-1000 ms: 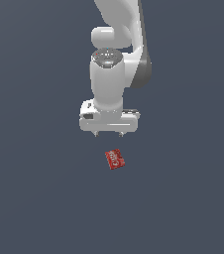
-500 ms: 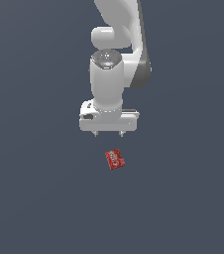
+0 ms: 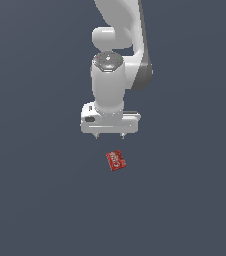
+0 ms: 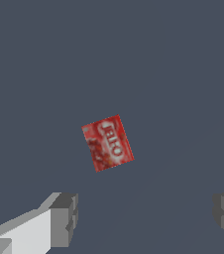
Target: Pick up the object and move it to a goal position.
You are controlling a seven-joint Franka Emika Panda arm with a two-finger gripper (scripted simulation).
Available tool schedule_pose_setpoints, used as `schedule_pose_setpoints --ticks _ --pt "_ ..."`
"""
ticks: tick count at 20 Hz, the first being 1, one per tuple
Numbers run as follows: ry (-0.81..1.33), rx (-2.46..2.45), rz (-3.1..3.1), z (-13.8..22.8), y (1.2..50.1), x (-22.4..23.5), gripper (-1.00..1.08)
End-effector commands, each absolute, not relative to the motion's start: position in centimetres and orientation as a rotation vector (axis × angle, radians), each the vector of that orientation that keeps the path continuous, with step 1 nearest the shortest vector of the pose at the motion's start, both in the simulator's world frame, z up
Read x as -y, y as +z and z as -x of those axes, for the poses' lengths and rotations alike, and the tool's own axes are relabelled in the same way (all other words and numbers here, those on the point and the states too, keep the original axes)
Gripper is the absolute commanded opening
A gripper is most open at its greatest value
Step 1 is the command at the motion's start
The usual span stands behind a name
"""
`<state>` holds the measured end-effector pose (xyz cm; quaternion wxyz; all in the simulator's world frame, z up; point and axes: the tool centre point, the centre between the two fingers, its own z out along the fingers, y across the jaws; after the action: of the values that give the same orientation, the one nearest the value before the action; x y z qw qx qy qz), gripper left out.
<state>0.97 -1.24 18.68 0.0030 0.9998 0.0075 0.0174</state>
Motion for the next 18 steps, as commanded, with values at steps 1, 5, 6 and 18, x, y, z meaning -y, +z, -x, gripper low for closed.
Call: schedule_pose_setpoints --ticks 1,5,6,18 --pt "0.050 -0.051 -3.133 -1.1 18.0 1.1 1.00" --pt "0.041 -0.128 -3.129 -1.7 16.2 0.7 1.00" --pt "0.038 -0.153 -3.127 -1.8 15.7 0.6 1.00" --pt "0.005 -0.468 -3.103 -3.2 7.9 -1.1 1.00"
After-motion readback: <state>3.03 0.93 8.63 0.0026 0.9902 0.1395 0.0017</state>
